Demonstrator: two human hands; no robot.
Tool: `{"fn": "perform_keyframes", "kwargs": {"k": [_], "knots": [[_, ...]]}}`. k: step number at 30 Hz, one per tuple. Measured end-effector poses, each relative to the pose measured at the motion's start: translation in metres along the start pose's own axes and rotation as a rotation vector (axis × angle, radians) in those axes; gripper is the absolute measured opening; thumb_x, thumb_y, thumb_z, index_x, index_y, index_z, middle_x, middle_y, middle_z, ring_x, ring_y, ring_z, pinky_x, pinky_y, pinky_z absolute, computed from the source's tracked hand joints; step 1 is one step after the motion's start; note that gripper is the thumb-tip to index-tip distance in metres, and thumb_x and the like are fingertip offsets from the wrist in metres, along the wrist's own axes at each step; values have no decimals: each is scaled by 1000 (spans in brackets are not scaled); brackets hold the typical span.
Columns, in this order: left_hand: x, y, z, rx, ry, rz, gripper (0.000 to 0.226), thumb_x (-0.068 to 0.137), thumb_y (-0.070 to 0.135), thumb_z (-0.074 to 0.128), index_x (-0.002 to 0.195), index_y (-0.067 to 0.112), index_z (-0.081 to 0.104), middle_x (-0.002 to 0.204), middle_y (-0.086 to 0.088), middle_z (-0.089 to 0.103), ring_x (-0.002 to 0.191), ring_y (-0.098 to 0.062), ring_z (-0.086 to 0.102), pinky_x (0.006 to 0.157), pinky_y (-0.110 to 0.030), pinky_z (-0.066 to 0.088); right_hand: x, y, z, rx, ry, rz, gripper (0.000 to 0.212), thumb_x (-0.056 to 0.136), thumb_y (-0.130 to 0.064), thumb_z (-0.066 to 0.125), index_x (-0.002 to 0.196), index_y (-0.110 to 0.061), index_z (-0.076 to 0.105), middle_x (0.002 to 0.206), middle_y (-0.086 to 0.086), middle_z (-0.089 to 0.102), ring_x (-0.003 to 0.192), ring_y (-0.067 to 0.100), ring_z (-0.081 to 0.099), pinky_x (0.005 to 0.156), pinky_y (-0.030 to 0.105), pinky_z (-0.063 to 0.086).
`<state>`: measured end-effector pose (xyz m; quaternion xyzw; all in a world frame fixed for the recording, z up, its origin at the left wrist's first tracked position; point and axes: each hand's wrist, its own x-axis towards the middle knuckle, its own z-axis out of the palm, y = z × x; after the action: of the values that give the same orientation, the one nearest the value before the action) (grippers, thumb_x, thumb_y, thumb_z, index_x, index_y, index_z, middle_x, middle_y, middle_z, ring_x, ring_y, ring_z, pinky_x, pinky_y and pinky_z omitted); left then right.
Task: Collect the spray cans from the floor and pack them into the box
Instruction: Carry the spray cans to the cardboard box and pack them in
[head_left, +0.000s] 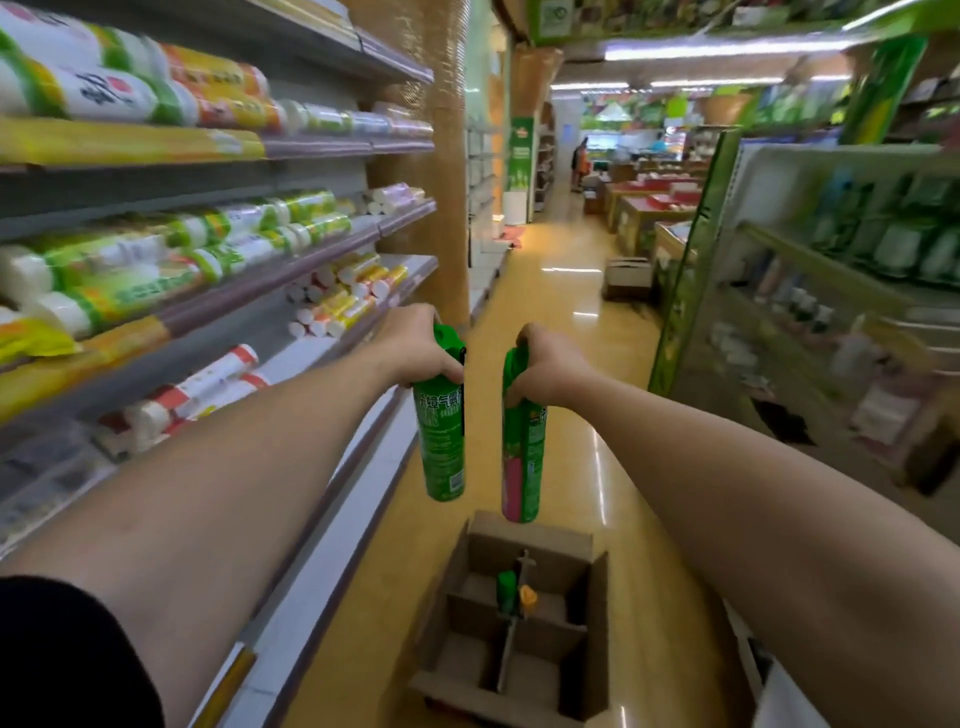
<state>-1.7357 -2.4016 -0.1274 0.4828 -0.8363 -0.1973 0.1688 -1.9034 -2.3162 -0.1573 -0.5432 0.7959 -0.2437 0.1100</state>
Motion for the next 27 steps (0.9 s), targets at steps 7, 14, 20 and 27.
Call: {"fn": "perform_keyframes", "kwargs": {"k": [7,14,20,27], "knots": [[54,-26,61,-1,-147,3,67,58,31,97,107,13,55,104,-9,58,88,-26,62,54,-38,60,28,44,45,7,-24,160,69,64,-17,94,120,-12,53,109,7,60,97,26,59,77,40,60],[118,-61,147,17,-305,-55,65,63,28,96,109,12,53,104,-10,57,91,-28,61,58,-40,60,92,99,94,10,-125,246,65,67,-18,92,119,-12,54,109,7,57,96,25,58,79,39,60],[181,-96,254,139,-439,-98,63,63,36,93,106,15,51,101,-7,57,93,-26,58,73,-42,58,171,170,159,-1,-211,272,60,68,-19,91,113,-13,52,104,7,59,94,26,61,76,43,63],[228,-156,373,143,-594,-173,57,65,37,90,105,19,54,100,-2,58,89,-22,57,63,-32,48,248,251,257,-55,-323,296,55,71,-23,88,116,-14,57,105,7,58,93,26,60,77,44,62]]}}
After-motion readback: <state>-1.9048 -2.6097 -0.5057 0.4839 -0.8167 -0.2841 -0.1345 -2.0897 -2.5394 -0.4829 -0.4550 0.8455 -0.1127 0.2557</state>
